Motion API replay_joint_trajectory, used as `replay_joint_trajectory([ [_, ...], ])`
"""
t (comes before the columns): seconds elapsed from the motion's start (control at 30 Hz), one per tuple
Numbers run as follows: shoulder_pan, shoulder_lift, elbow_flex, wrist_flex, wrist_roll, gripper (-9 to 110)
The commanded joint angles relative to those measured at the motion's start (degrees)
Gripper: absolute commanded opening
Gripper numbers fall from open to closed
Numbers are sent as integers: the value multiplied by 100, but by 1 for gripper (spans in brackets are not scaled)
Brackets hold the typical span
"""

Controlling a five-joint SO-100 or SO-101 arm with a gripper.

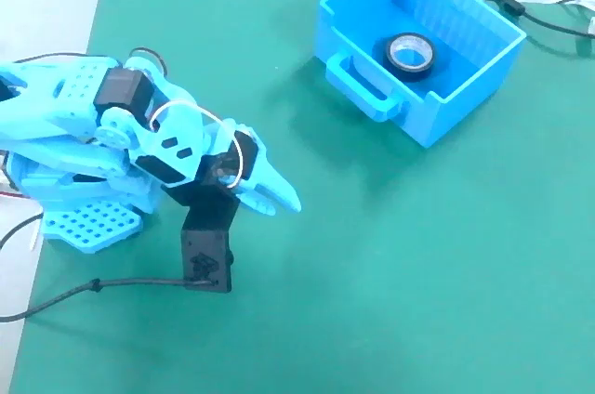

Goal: Put the tape in the box

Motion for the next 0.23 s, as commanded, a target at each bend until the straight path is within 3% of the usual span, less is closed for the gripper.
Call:
replay_joint_trajectory([
  [0.0,132,79,0,-18,-53,14],
  [0.2,132,79,9,-35,-53,14],
])
